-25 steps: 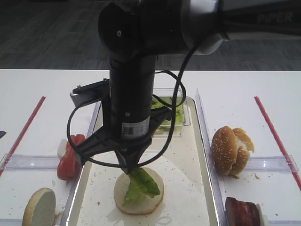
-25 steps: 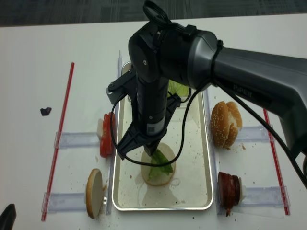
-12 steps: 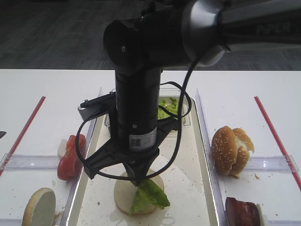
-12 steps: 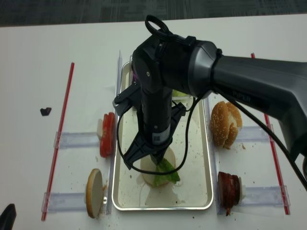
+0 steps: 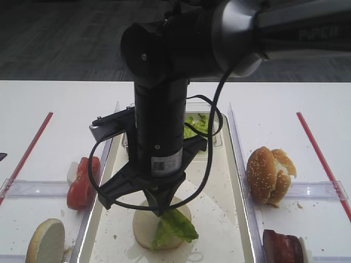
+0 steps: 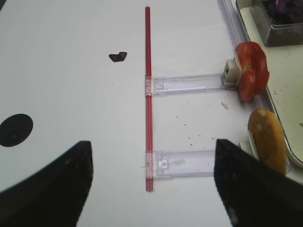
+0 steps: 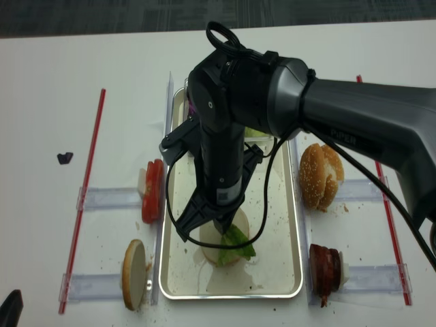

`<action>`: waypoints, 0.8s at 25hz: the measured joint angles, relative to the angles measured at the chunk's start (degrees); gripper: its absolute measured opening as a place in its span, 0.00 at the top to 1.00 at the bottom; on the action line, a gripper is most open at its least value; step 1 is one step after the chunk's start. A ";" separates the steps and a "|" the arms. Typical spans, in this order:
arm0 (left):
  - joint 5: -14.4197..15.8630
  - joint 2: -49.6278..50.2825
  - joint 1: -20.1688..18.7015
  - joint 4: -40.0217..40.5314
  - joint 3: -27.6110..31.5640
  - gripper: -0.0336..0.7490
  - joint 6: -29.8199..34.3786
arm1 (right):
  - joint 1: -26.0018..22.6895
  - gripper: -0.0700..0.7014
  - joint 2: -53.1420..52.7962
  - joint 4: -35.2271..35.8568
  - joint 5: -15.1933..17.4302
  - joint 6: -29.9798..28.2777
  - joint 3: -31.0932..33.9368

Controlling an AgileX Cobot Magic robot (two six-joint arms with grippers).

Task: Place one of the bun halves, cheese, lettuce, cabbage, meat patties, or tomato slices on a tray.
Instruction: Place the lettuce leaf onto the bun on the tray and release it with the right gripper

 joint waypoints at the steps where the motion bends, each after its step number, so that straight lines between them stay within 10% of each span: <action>1: 0.00 0.00 0.00 0.00 0.00 0.33 0.00 | 0.00 0.83 0.00 0.00 0.00 -0.09 0.00; 20: 0.00 0.00 0.00 0.00 0.00 0.33 0.00 | 0.00 0.83 4.02 1.35 -1.92 -2.54 0.00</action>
